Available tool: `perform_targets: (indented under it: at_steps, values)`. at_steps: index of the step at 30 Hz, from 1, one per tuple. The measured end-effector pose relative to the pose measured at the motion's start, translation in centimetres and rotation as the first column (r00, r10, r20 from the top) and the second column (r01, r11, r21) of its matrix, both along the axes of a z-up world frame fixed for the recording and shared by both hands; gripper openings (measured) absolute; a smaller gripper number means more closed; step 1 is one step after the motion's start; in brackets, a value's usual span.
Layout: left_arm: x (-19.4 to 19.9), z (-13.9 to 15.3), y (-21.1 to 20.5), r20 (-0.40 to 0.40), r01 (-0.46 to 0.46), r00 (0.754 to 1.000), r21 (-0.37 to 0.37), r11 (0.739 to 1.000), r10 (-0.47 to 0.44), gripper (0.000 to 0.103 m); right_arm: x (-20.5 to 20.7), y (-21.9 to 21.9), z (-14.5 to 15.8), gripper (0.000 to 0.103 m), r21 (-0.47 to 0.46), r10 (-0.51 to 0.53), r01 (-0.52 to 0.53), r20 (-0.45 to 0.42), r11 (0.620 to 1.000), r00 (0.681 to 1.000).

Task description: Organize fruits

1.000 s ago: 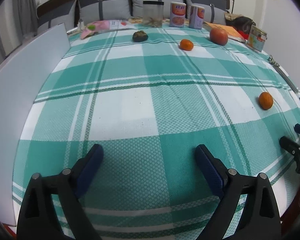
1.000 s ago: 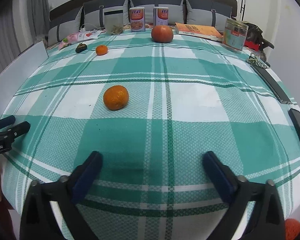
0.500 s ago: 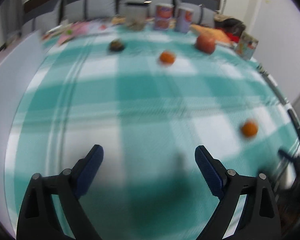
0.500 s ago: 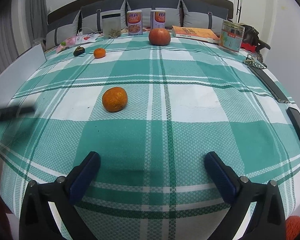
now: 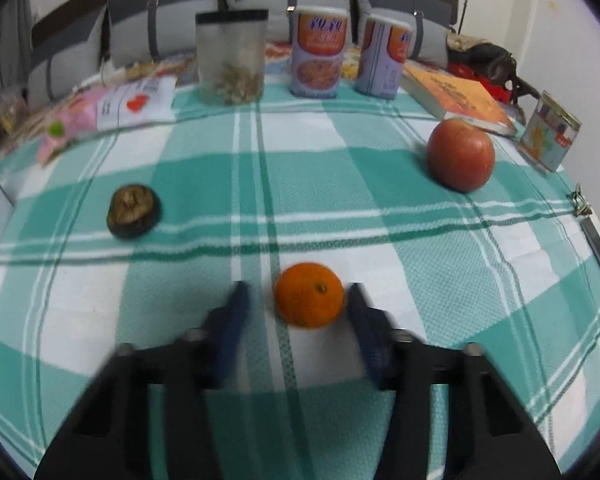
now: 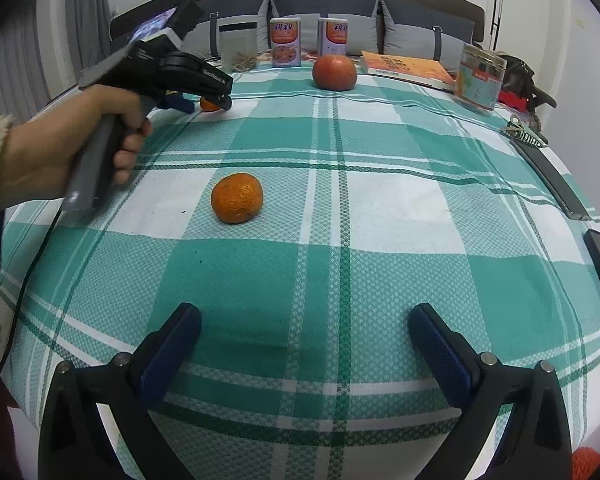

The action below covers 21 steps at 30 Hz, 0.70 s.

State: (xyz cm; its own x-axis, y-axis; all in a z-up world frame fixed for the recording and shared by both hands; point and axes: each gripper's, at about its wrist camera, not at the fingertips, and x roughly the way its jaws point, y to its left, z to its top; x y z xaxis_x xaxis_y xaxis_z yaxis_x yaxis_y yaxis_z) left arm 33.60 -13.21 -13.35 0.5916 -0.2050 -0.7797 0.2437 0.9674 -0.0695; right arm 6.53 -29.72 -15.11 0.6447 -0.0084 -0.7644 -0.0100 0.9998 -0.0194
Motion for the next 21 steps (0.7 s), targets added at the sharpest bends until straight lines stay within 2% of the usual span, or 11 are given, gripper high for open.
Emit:
perform_targets:
  at_steps: [5, 11, 15, 18, 19, 20, 21]
  values:
    - [-2.6, 1.2, 1.1, 0.020, 0.034, 0.999, -0.036, 0.999, -0.033, 0.030, 0.1, 0.0, 0.0, 0.103, 0.001, 0.006, -0.006, 0.002, 1.000, 1.000]
    - [-9.7, 2.9, 5.0, -0.017, 0.106, 0.994, -0.037, 0.994, -0.107, 0.030, 0.1, 0.0, 0.1, 0.103, 0.001, 0.003, -0.003, 0.006, 1.000, 1.000]
    - [-13.7, 2.2, 8.9, -0.055, 0.066, 0.996, -0.032, 0.997, -0.067, 0.031, 0.1, -0.1, 0.1, 0.103, 0.001, -0.002, 0.002, 0.012, 1.000, 1.000]
    - [-14.5, 0.9, 11.2, -0.101, 0.000, 0.995, -0.066, 0.998, -0.006, 0.031, 0.0, -0.1, 0.1, 0.103, 0.000, -0.007, 0.007, 0.017, 1.000, 1.000]
    - [-14.7, 0.6, 11.6, -0.099, -0.008, 0.995, -0.085, 0.996, 0.000, 0.033, 0.0, -0.1, 0.1, 0.103, 0.000, -0.008, 0.008, 0.019, 1.000, 1.000]
    - [-14.9, 0.6, 11.7, -0.075, -0.010, 0.997, -0.089, 0.996, 0.003, 0.041, -0.1, 0.0, 0.1, 0.103, 0.000, -0.010, 0.010, 0.021, 1.000, 1.000]
    - [-15.0, 0.5, 11.5, -0.057, -0.018, 0.998, -0.058, 0.998, 0.014, 0.051, -0.1, -0.1, 0.1, 0.103, 0.001, -0.011, 0.011, 0.022, 1.000, 1.000]
